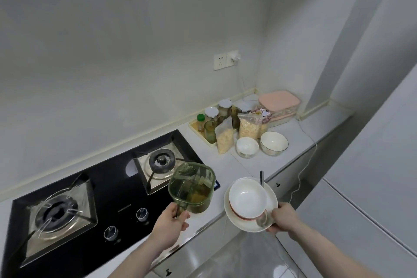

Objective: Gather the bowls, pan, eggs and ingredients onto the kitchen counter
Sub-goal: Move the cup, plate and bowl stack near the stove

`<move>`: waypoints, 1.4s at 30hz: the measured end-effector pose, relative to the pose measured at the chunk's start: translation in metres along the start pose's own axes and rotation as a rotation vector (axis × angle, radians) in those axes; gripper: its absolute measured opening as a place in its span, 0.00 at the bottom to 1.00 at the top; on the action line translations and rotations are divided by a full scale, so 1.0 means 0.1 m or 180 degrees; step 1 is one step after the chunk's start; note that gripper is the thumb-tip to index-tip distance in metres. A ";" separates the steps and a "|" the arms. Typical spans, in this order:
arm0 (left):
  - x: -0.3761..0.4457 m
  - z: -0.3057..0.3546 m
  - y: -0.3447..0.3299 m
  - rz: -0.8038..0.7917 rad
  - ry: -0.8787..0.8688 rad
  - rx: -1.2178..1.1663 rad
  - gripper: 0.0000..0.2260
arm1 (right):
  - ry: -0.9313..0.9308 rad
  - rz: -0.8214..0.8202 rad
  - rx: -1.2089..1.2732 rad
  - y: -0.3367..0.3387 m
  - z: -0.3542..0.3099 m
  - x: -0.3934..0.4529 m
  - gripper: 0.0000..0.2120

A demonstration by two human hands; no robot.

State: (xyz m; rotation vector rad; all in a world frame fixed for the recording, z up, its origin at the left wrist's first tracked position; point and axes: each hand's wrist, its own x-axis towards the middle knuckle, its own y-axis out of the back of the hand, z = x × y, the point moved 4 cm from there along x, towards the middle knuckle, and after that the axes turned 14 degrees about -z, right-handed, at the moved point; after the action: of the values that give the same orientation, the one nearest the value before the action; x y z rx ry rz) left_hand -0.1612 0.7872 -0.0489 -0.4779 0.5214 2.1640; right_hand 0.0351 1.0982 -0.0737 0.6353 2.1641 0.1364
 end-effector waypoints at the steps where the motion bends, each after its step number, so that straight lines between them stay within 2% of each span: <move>1: 0.08 0.04 -0.02 -0.0003 0.0033 0.0012 0.02 | -0.0022 -0.0019 -0.0045 0.04 -0.03 0.07 0.12; 7: 0.54 0.27 -0.27 0.0176 0.0159 -0.0043 0.03 | -0.0088 -0.0102 -0.0485 0.31 -0.27 0.54 0.11; 11: 0.77 0.40 -0.45 0.0410 0.0216 -0.0147 0.03 | -0.0049 -0.0315 -0.0765 0.47 -0.41 0.99 0.17; 15: 1.00 0.47 -0.62 0.0661 0.0316 -0.0393 0.06 | -0.0130 -0.0568 -0.0802 0.58 -0.65 1.19 0.11; 20: 1.37 0.54 -0.83 0.0884 0.0409 -0.0728 0.08 | -0.0240 -0.0988 -0.0969 0.72 -0.73 1.66 0.18; 25: 1.65 0.63 -0.99 0.1109 0.0423 -0.0982 0.04 | -0.0194 -0.1193 -0.1015 0.74 -0.84 1.76 0.15; 31: 1.91 0.68 -1.05 0.1274 0.0465 -0.1021 0.05 | -0.0161 -0.1449 -0.1191 0.62 -0.96 1.91 0.16; 34: 2.03 0.69 -1.03 0.1391 0.0515 -0.1161 0.06 | -0.0148 -0.1578 -0.1236 0.54 -1.03 2.02 0.13; 42: 2.31 0.71 -0.97 0.1503 0.0609 -0.1424 0.06 | -0.0306 -0.1689 -0.1153 0.46 -1.25 2.18 0.12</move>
State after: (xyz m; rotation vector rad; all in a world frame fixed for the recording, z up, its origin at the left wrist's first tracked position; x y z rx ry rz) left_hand -0.2273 1.0274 -0.1248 -0.8826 0.2614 2.7211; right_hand -0.1532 1.2594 -0.1358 -0.1405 2.0688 0.1992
